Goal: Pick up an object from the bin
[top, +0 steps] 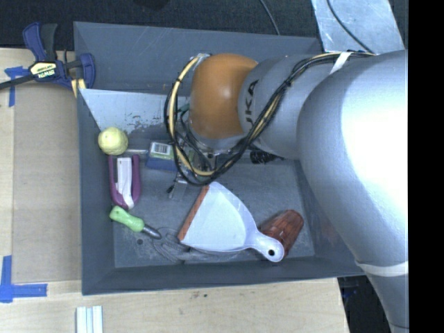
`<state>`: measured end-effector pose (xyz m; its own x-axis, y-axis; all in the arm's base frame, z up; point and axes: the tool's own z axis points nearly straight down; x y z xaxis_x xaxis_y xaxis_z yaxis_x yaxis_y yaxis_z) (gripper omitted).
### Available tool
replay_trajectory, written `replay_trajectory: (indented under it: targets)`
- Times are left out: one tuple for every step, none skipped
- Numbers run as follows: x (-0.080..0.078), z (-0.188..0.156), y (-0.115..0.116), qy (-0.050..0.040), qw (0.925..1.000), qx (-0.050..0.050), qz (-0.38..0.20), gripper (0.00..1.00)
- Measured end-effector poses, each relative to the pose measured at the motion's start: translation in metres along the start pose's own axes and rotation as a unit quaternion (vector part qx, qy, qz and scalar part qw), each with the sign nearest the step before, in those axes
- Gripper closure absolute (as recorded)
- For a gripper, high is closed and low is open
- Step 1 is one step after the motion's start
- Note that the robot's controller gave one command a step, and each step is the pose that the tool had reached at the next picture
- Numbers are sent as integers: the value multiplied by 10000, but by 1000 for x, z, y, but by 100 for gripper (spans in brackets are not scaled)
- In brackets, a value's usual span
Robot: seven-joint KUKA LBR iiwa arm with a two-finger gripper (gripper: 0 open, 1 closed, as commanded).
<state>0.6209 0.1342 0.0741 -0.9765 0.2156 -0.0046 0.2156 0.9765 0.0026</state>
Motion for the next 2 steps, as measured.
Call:
replay_trajectory:
  targets:
    - [-4,-76,10,-68,9997,-36,224,0]
    - [-5,-26,-74,29,9999,23,-168,0]
